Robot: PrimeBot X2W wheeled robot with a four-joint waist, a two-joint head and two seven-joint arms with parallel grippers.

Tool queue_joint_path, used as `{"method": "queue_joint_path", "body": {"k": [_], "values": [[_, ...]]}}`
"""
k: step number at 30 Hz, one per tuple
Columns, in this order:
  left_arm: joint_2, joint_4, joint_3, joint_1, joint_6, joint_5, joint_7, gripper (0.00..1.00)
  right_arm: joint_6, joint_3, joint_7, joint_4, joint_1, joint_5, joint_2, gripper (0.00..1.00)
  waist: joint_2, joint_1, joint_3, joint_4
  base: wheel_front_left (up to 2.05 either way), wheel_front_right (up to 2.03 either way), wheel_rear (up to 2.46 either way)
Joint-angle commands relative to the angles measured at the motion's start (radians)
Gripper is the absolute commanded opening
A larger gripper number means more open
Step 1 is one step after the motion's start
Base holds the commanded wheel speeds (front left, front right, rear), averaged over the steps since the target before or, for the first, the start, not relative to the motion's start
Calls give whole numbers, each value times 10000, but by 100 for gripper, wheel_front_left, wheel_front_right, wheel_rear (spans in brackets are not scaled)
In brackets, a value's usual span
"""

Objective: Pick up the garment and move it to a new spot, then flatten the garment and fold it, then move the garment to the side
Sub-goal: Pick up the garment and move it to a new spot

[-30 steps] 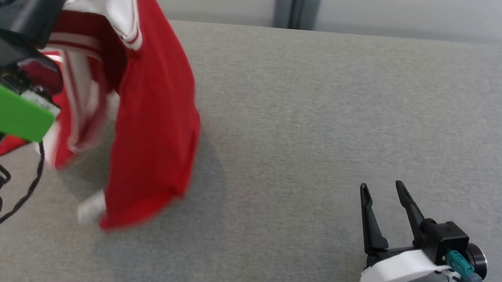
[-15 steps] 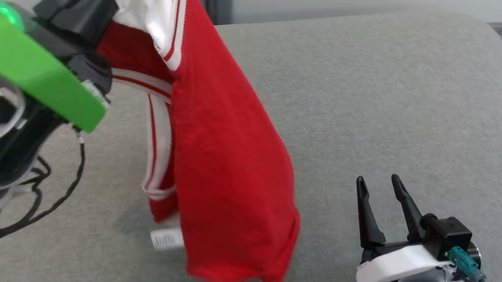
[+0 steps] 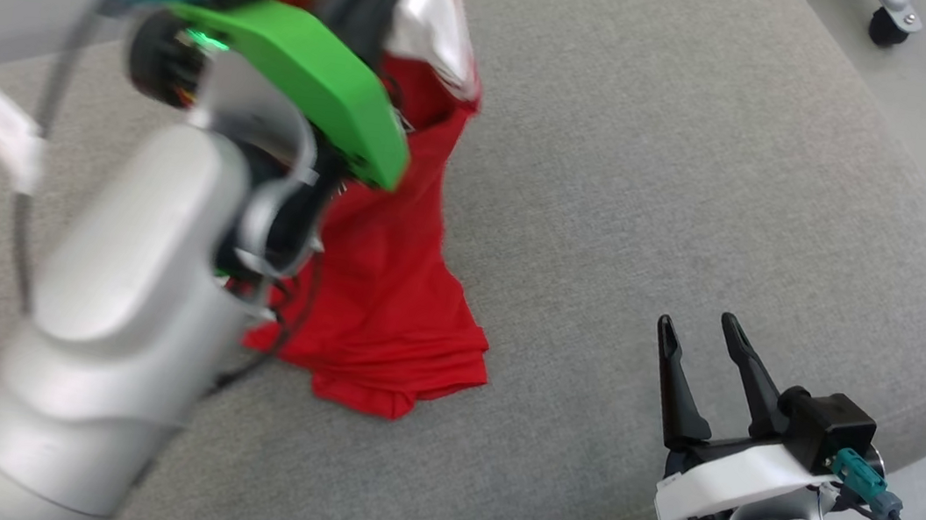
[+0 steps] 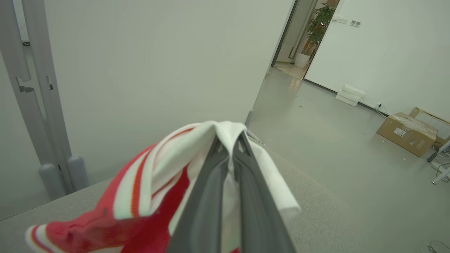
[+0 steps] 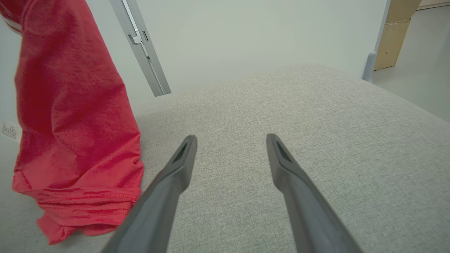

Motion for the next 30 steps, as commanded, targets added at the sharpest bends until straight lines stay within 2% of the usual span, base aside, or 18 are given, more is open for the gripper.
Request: {"method": "queue_joint_path", "body": {"k": [1, 2, 3, 5, 8, 11, 15, 18, 25, 30], "values": [[-404, 415, -273, 249, -43, 77, -162, 0, -10, 4, -33, -22, -16, 39, -12, 100, -1, 0, 189, -222, 0, 0, 0], [-723, 802, -471, 356, -35, 126, -330, 10, -10, 2, -33, -15, 2, 45, -12, 100, -1, 0, 189, -213, 0, 0, 0], [-944, 1081, -626, 432, -71, 177, -485, 35, -10, 12, -33, -1, 10, 42, -10, 100, -1, 0, 188, -203, 0, 0, 0], [-1317, 1615, -956, 628, -144, 215, -840, 100, -10, 41, -35, 30, 14, -25, -7, 100, -1, 0, 175, -147, 0, 0, 0], [-1726, 2060, -1651, 884, -447, 14, -1249, 100, -10, 61, -35, 57, -61, -113, -9, 100, -1, 0, 165, -7, 0, 0, 0], [-1787, 1893, -2172, 976, -640, -452, -1530, 100, -10, 43, -35, 76, -145, -162, -13, 100, -1, 0, 145, 169, 0, 0, 0], [-1786, 1380, -2884, 982, -619, -941, -1944, 100, -10, -34, -33, 107, -118, -256, -12, 100, -1, 0, 32, 501, 0, 0, 0], [-1743, 1231, -3101, 1254, -577, -768, -2266, 100, -10, -170, -35, 131, 89, -367, -16, 100, -1, 0, -159, 778, 0, 0, 0], [-493, 833, -3084, 2569, -296, -231, -3345, 100, -10, -566, -35, -53, 434, -807, -22, 100, -1, 0, -577, 1525, 0, 0, 0], [360, 590, -2792, 3917, 253, -5, -4143, 100, -10, -1072, -33, -320, 728, -1277, -13, 100, -1, 0, -902, 2273, 0, 0, 0]]}}
